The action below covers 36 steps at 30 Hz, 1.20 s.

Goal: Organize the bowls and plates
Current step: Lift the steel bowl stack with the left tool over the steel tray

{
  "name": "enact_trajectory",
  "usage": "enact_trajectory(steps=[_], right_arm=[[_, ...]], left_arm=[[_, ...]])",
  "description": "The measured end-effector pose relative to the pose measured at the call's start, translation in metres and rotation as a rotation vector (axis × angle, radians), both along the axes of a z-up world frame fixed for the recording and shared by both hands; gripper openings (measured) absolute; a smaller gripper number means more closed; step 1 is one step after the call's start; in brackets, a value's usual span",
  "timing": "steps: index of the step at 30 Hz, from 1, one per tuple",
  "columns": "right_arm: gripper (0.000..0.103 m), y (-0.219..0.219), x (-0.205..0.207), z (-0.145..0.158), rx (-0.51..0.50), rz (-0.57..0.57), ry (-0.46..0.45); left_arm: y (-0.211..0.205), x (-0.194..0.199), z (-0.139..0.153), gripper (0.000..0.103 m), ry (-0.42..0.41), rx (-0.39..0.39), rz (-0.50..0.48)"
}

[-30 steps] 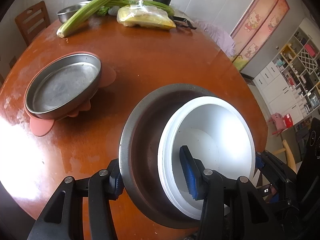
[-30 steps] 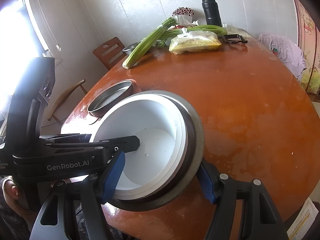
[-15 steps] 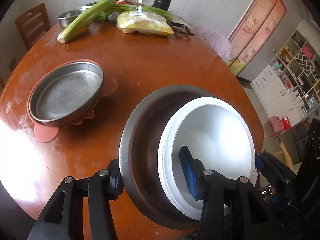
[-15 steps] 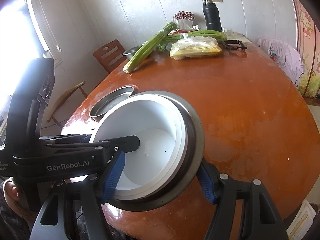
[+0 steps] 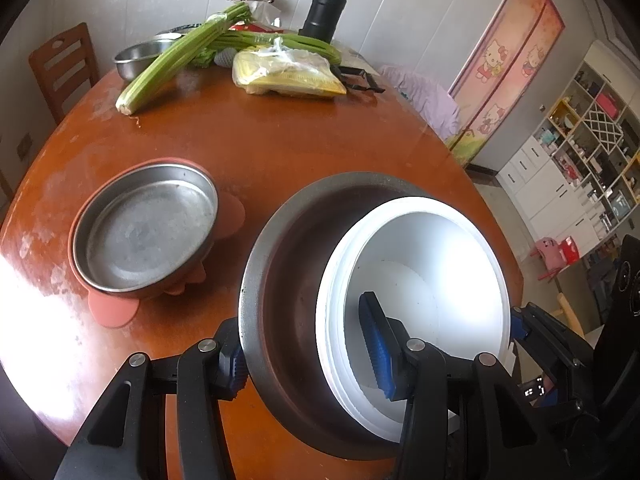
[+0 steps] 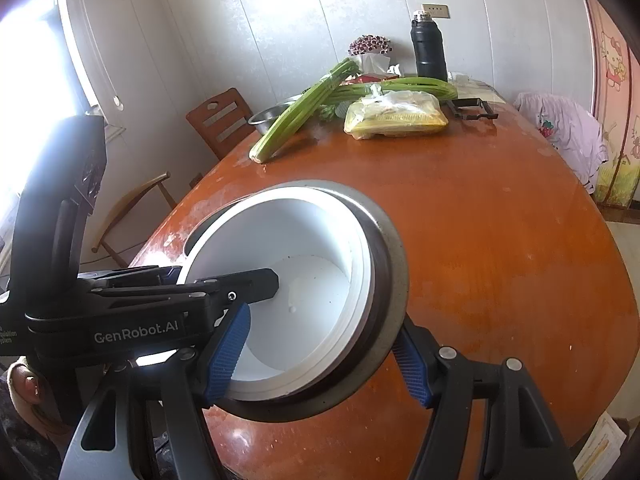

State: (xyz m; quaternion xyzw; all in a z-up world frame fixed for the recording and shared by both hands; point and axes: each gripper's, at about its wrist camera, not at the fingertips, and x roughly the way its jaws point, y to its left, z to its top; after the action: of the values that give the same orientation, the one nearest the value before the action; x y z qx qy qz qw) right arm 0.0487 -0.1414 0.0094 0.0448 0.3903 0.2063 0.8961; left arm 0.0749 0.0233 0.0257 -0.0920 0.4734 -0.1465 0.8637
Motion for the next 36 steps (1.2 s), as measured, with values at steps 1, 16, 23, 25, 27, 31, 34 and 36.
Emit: enact_trajectory(steps=[1,16,23,25,27,31,34,36], right_arm=[[0.069,0.001,0.001,0.001,-0.003,0.000,-0.001],[0.069,0.029,0.023,0.009,-0.017,-0.005,-0.002],[0.069,0.054,0.036,0.023,-0.038,0.032,-0.032],[0.069,0.061,0.040,0.026,-0.040,0.043,-0.037],[0.069,0.069,0.044,0.029,-0.041,0.055,-0.045],[0.069,0.086,0.052,0.037,-0.046,0.082,-0.059],[0.069,0.099,0.059,0.042,-0.044,0.107,-0.066],[0.069,0.106,0.062,0.044,-0.044,0.118,-0.070]], left_arm=[[0.001,0.001,0.001,0.049,-0.003,-0.002,0.000],[0.032,0.022,0.012,0.051,-0.032,-0.021,0.013],[0.059,0.029,0.025,0.051,-0.062,-0.040,0.047],[0.068,0.032,0.029,0.051,-0.071,-0.041,0.059],[0.076,0.033,0.033,0.051,-0.079,-0.042,0.069],[0.094,0.036,0.040,0.052,-0.097,-0.047,0.095],[0.107,0.038,0.044,0.052,-0.103,-0.052,0.111],[0.114,0.038,0.046,0.052,-0.107,-0.052,0.122]])
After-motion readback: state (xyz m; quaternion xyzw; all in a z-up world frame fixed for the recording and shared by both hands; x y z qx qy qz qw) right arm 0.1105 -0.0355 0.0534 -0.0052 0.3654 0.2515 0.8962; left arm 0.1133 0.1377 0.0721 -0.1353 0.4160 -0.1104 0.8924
